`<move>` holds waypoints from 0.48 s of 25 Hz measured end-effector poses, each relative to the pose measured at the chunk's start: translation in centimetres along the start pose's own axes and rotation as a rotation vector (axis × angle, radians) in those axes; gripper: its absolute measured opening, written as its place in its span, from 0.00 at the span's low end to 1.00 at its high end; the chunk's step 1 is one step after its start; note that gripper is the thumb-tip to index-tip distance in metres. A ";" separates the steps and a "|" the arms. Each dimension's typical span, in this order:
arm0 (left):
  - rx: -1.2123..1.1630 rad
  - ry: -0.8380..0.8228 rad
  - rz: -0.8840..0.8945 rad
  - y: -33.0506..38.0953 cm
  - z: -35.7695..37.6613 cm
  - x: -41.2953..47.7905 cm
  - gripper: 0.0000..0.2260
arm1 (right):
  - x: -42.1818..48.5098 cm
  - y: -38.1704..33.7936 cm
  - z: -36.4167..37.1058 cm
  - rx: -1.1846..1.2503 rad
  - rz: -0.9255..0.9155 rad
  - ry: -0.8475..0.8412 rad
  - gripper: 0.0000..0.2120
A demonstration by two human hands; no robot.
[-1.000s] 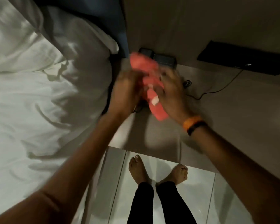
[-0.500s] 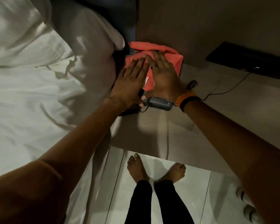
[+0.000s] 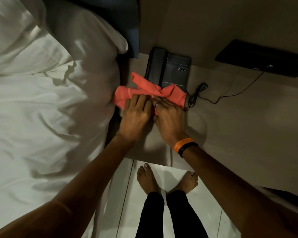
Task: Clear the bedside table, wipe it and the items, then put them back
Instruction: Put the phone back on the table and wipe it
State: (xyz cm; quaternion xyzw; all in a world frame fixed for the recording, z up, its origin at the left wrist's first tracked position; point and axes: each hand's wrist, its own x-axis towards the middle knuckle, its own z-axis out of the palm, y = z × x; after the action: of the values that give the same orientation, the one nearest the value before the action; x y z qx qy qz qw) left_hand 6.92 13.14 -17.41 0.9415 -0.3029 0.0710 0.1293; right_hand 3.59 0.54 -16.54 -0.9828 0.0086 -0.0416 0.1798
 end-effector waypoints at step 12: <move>-0.129 0.042 -0.132 3.3 -4.8 8.1 0.29 | 6.5 6.7 -7.8 0.133 0.063 -0.213 0.43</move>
State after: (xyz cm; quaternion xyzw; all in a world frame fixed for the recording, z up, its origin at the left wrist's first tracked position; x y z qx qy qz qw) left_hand 11.19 7.48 -10.40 0.9475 -0.2415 0.0623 0.2002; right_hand 9.39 -8.64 -11.17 -0.9668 0.0175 0.0681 0.2455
